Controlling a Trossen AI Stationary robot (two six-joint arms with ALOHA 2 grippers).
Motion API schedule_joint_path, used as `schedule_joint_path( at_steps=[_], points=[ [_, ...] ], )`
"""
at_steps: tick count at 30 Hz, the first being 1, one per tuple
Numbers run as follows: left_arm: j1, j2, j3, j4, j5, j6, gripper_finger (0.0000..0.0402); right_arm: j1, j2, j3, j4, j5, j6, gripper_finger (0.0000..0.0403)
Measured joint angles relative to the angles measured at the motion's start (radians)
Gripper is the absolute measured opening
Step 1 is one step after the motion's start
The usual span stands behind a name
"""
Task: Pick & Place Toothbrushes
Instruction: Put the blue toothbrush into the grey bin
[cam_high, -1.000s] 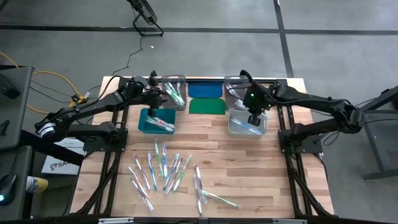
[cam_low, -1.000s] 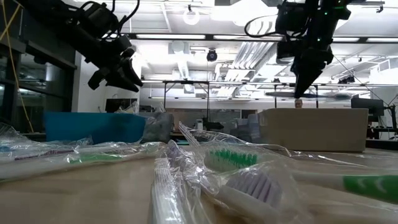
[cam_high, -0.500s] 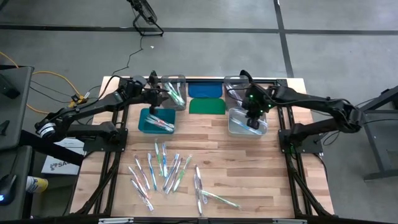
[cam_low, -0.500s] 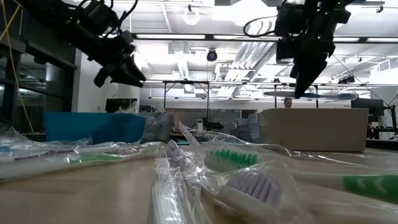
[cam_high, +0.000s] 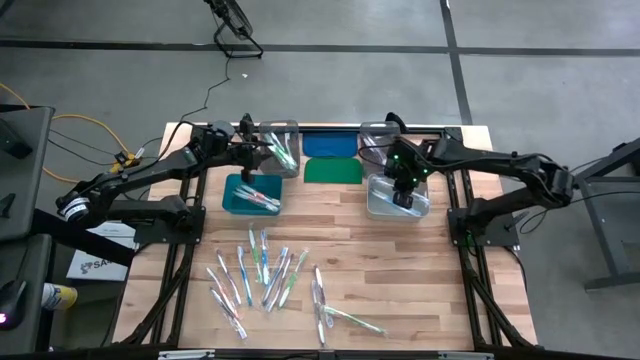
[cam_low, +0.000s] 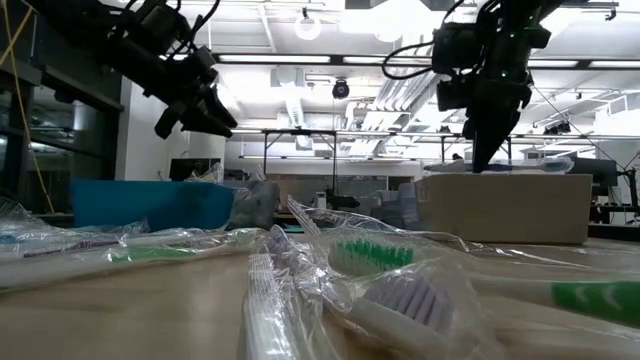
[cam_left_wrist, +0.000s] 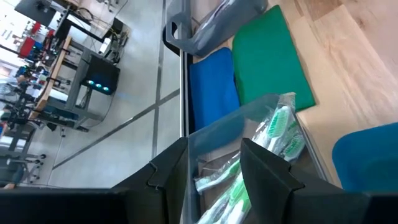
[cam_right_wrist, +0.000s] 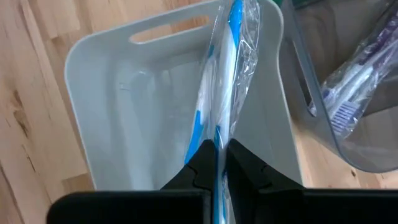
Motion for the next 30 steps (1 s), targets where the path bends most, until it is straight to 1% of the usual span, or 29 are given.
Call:
schedule_joint_path(
  at_steps=[4,9,15,24,27,30],
  points=[
    [0.0,0.0,0.0,0.02,-0.002,-0.001,0.0141,0.0,0.035,0.0,0.022,-0.011,0.012,0.0013],
    [0.0,0.0,0.0,0.025,-0.002,-0.001,0.0141,0.0,0.076,0.0,0.017,-0.017,0.074,0.0013],
    [0.0,0.0,0.0,0.024,-0.002,-0.014,0.0141,0.0,0.08,0.0,0.023,-0.019,0.15,0.0023],
    [0.0,0.0,0.0,0.016,-0.001,-0.028,0.0141,0.001,0.08,0.0,0.022,-0.059,0.17,0.0029],
    [0.0,0.0,0.0,0.02,-0.001,-0.029,0.0141,0.001,0.08,0.0,0.022,-0.068,0.162,0.0042],
    [0.0,0.0,0.0,0.022,-0.001,-0.039,0.0141,-0.002,0.08,0.0,0.021,-0.112,0.187,0.007]
  ],
)
